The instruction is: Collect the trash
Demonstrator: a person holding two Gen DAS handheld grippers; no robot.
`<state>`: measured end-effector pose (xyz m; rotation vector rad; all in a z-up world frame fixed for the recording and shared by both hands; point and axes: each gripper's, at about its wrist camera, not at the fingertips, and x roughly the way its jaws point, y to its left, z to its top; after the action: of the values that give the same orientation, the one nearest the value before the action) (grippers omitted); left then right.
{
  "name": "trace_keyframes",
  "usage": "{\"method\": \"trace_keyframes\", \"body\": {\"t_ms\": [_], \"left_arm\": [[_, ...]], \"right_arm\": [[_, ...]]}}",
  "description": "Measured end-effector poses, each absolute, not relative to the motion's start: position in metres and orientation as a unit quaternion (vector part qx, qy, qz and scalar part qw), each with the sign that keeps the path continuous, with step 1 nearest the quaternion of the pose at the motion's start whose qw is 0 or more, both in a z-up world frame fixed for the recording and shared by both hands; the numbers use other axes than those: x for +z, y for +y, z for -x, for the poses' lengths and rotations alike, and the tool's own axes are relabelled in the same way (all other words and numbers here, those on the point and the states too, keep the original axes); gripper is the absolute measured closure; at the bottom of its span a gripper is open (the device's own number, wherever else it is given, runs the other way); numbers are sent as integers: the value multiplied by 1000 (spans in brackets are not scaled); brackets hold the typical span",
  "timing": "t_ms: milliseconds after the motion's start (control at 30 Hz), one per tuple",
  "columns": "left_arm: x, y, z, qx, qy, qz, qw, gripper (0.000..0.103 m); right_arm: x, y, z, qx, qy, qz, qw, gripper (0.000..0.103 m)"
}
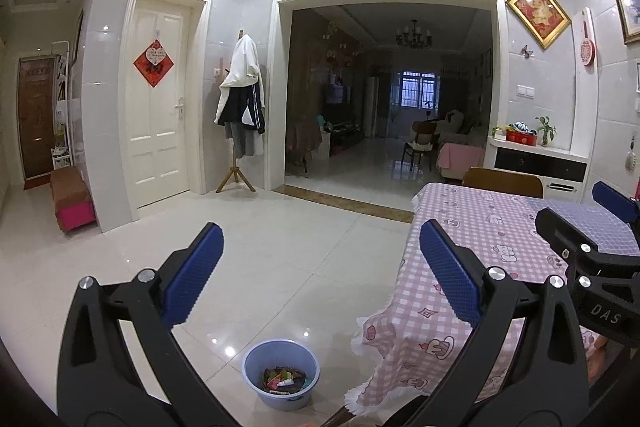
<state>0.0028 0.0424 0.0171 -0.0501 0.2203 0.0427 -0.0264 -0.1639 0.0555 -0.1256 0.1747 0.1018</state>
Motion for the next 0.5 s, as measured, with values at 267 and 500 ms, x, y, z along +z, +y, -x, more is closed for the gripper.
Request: {"method": "trace_keyframes", "body": {"t_ms": [267,500], "left_arm": [[14,39,-1,15,107,21,994,6],[15,39,-2,14,110,28,993,6]], "right_arm": [[56,-160,28,46,89,65,993,5],[56,-158,29,46,90,65,993,5]]}}
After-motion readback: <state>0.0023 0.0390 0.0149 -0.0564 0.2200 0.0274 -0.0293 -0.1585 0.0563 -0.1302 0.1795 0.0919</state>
